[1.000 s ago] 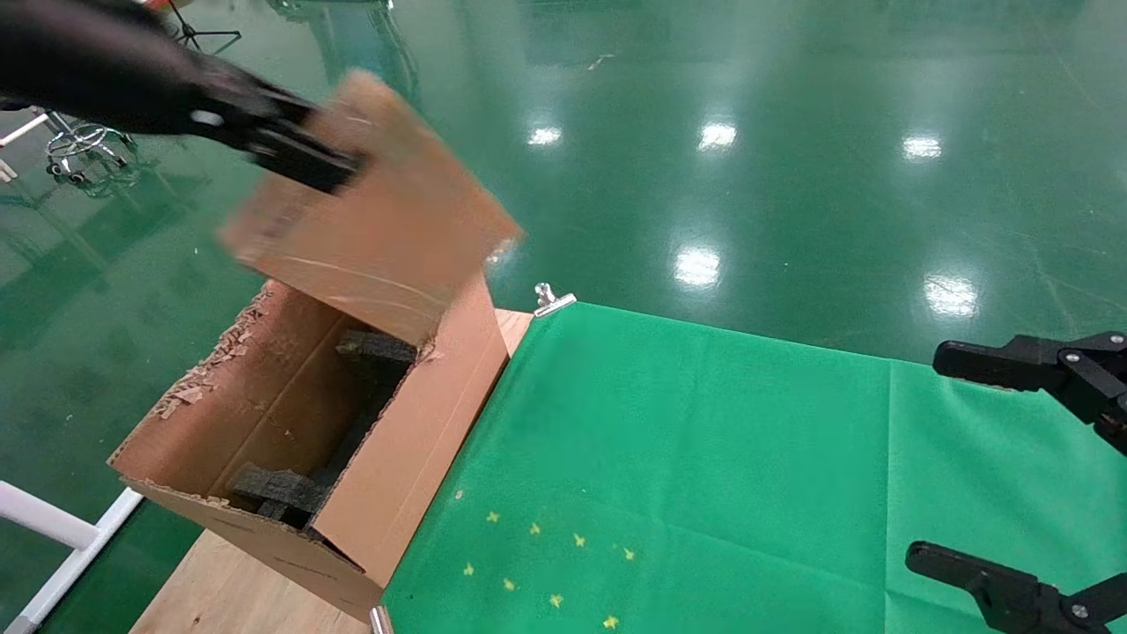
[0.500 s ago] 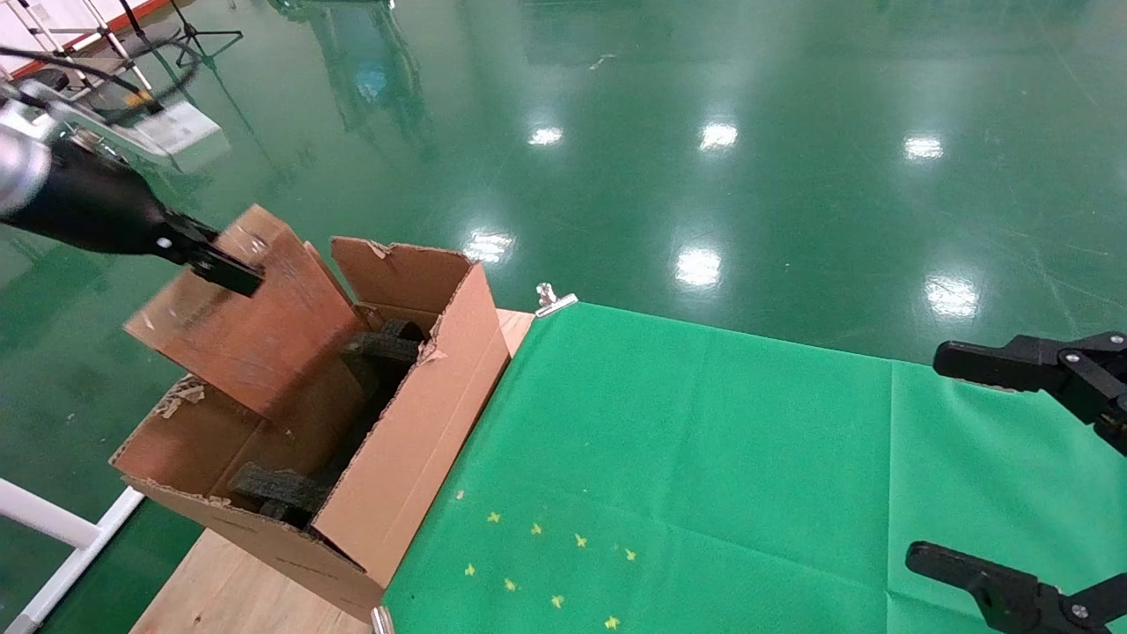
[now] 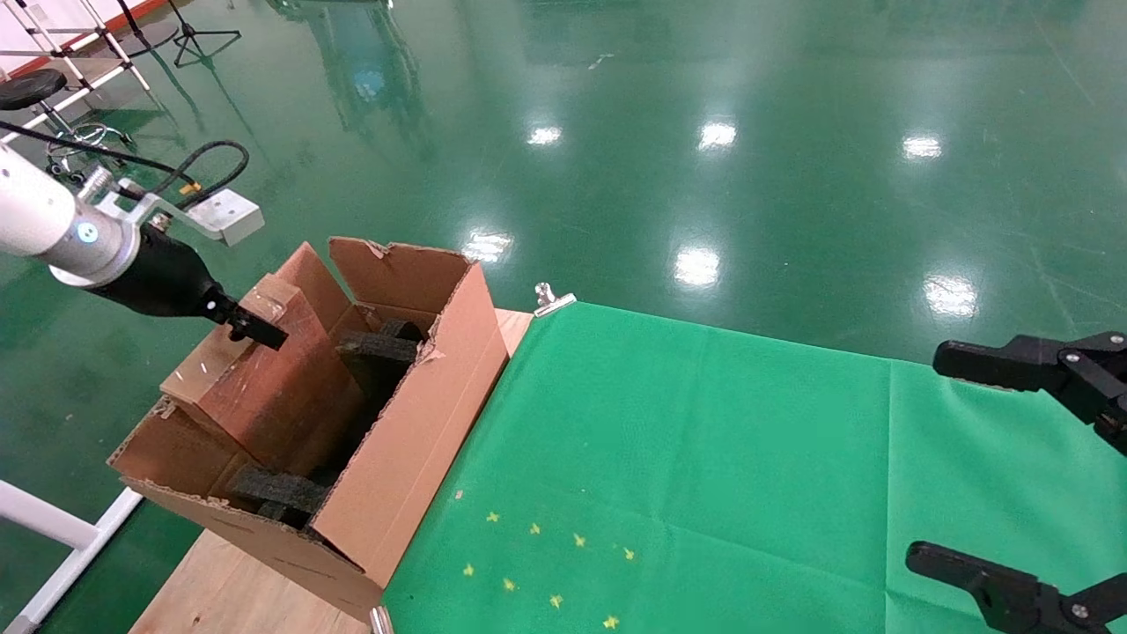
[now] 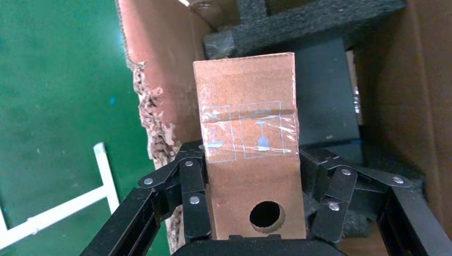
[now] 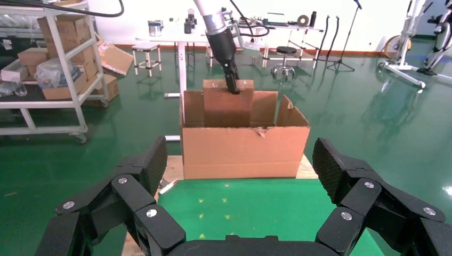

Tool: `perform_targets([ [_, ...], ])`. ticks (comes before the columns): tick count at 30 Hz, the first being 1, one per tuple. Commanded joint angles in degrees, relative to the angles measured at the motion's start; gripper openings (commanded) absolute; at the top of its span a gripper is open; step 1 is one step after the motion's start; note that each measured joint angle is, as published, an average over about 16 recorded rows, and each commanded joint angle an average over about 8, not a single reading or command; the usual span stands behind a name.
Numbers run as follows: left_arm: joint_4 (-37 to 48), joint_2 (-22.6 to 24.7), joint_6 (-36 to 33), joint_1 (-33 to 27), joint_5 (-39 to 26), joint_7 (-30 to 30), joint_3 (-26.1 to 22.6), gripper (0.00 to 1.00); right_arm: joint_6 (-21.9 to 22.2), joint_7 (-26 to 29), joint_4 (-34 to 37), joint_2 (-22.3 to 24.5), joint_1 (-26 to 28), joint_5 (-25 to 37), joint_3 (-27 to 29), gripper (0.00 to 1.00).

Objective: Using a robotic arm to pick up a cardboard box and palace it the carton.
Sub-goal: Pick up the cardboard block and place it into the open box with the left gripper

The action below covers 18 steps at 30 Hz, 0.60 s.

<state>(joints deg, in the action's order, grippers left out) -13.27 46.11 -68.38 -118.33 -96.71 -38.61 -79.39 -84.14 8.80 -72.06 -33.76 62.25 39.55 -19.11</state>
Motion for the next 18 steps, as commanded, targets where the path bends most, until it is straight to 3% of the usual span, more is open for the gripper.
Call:
perform_targets([
  [1, 2.6, 1.0, 0.9, 0.8, 0.1, 1.1, 0.0, 0.00, 0.0, 0.0, 0.0, 0.0, 0.0, 0.0, 0.0, 1.00],
  [11, 8.9, 3.1, 13.2, 5.5, 0.7, 3.7, 0.8, 0.00, 0.0, 0.0, 0.0, 0.0, 0.0, 0.0, 0.0, 1.00],
  [18, 10.9, 3.5, 15.2, 8.3, 2.3, 4.4, 1.8, 0.00, 0.0, 0.0, 0.0, 0.0, 0.0, 0.0, 0.0, 1.00],
])
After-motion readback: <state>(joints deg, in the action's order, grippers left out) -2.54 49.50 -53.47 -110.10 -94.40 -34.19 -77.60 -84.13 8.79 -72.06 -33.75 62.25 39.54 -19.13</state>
